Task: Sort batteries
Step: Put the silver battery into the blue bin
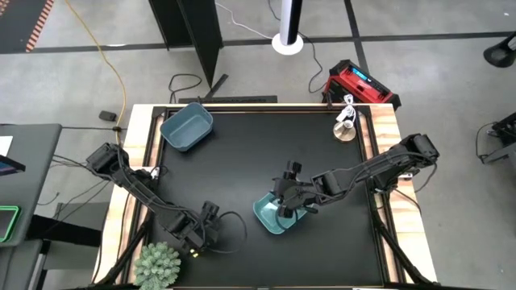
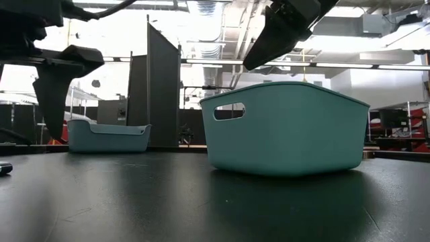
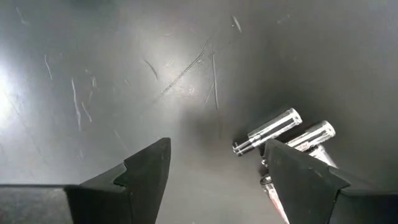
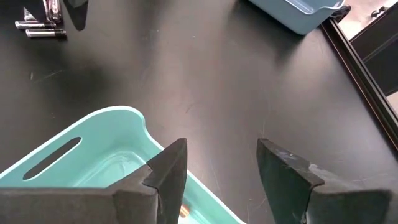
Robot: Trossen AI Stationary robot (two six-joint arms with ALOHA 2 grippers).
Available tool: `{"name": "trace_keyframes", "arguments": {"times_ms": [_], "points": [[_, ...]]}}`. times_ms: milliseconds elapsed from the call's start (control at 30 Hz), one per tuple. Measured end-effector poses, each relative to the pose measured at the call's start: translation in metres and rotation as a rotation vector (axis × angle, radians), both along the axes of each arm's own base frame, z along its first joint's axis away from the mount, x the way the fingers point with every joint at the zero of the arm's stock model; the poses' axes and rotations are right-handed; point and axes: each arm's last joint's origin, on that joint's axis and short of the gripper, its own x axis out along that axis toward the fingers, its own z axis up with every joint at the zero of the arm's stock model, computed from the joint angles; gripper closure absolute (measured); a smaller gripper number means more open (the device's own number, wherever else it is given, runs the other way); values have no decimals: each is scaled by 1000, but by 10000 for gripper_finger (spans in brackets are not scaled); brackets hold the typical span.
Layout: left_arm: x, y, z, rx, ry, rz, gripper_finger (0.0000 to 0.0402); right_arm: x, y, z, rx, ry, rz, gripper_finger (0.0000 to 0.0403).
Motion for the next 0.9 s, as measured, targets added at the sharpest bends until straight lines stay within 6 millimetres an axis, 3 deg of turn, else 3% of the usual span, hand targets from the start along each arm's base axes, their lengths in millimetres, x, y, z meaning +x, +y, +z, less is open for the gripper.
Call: {"name": "trace_keyframes", "arguments": {"times_ms": [900], "points": [[4, -3, 1, 69, -29, -228, 143, 0, 0, 0, -1, 1, 1, 196]]}}
